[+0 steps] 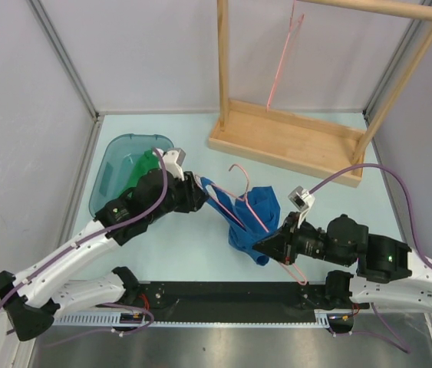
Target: Remove the tank top from the hanger
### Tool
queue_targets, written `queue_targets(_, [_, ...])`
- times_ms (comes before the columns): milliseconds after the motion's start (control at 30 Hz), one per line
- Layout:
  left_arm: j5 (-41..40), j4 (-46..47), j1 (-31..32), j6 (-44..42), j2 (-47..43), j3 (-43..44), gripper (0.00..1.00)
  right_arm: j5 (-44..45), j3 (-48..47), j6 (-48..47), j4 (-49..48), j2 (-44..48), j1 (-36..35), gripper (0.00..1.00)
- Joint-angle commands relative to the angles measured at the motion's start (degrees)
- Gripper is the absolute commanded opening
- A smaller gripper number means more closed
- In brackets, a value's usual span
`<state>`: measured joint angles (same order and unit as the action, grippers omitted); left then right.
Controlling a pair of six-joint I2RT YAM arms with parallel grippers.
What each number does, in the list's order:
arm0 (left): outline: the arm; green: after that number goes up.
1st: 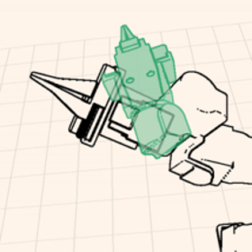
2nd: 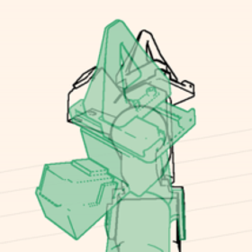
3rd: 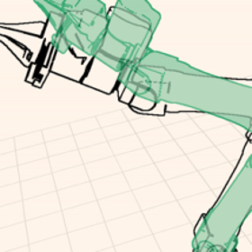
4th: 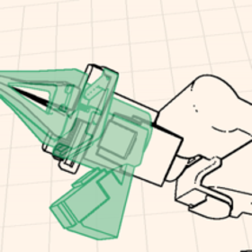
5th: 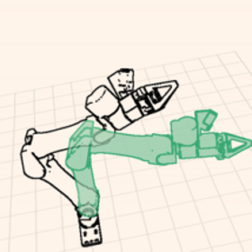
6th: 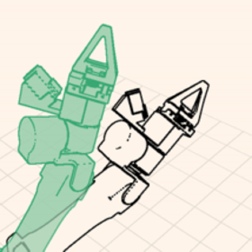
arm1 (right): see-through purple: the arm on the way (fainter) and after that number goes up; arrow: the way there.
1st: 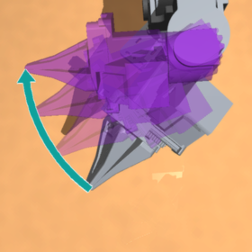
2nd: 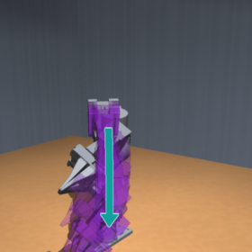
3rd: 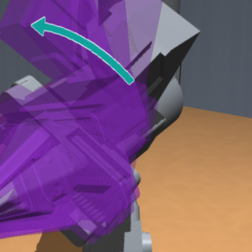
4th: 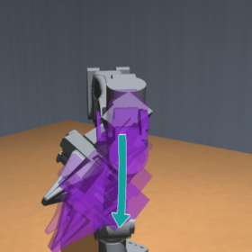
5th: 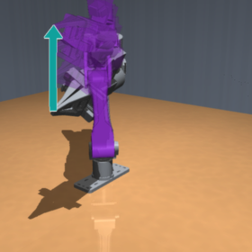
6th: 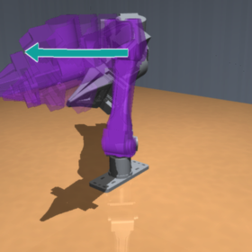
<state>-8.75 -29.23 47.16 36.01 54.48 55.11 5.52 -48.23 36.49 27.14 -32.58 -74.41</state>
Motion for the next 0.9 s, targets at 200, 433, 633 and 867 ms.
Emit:
queue_targets(200, [7.35,3.75,-8.22,-6.39,4.93,5.7,0.0,-2.88,0.59,0.16,1.24,3.13,-0.56,0.0])
queue_targets(433, [4.98,-2.05,-15.51,-7.62,8.71,7.47,0.0,-3.67,1.82,0.51,2.23,9.01,-0.47,0.0])
queue_targets(633, [6.98,0.66,-16.75,-6.22,8.71,2.37,0.0,-5.08,2.26,-2.82,-1.29,12.63,-0.47,0.0])
queue_targets(867, [21.11,7.78,-16.66,-3.05,5.56,-5.43,0.0,7.04,3.4,-4.32,-8.31,7.72,-0.47,0.0])
